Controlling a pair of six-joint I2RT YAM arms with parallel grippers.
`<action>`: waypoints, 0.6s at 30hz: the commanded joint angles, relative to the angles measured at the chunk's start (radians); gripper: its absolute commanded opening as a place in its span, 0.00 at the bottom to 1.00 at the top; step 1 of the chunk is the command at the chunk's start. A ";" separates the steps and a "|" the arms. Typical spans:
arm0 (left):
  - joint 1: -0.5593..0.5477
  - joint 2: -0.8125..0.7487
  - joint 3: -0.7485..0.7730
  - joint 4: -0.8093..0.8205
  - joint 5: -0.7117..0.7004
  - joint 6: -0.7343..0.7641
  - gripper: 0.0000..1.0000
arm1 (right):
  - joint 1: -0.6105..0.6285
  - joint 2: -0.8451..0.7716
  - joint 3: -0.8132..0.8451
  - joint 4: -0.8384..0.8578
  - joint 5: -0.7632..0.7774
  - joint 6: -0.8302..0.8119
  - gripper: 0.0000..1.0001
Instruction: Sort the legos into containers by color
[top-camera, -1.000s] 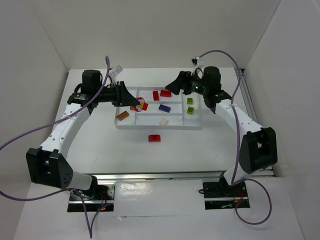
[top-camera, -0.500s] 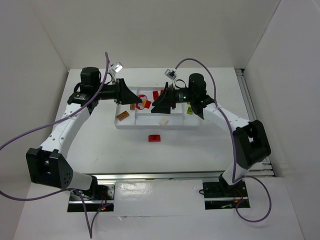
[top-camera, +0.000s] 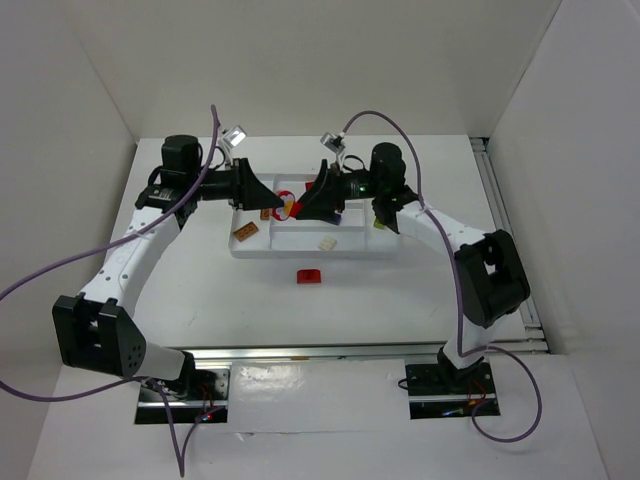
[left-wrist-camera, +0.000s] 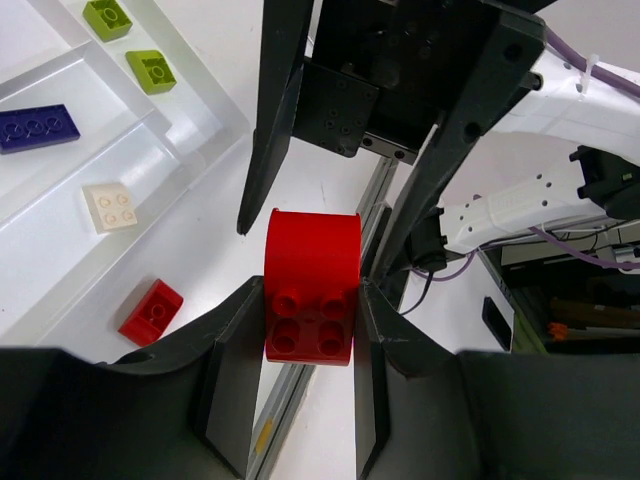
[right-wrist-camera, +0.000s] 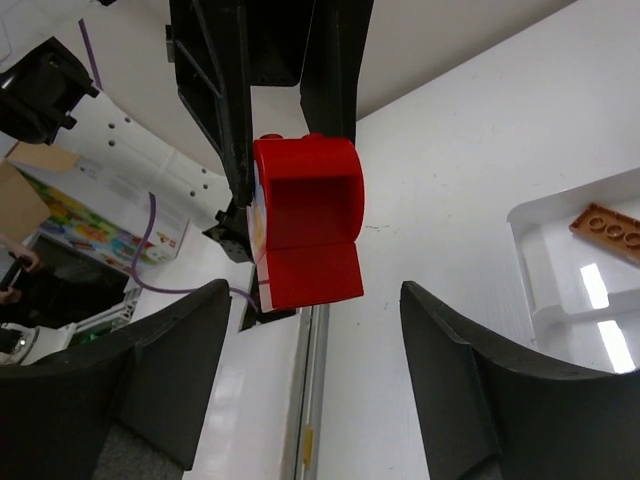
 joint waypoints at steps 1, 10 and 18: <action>-0.003 -0.005 -0.004 0.045 0.036 0.001 0.00 | 0.009 0.025 0.043 0.195 -0.037 0.101 0.72; -0.003 -0.015 -0.013 0.045 0.016 0.001 0.00 | 0.009 0.044 0.034 0.207 -0.037 0.111 0.21; 0.006 -0.015 0.017 -0.011 -0.053 0.029 0.00 | -0.020 0.013 -0.009 -0.140 0.135 -0.090 0.01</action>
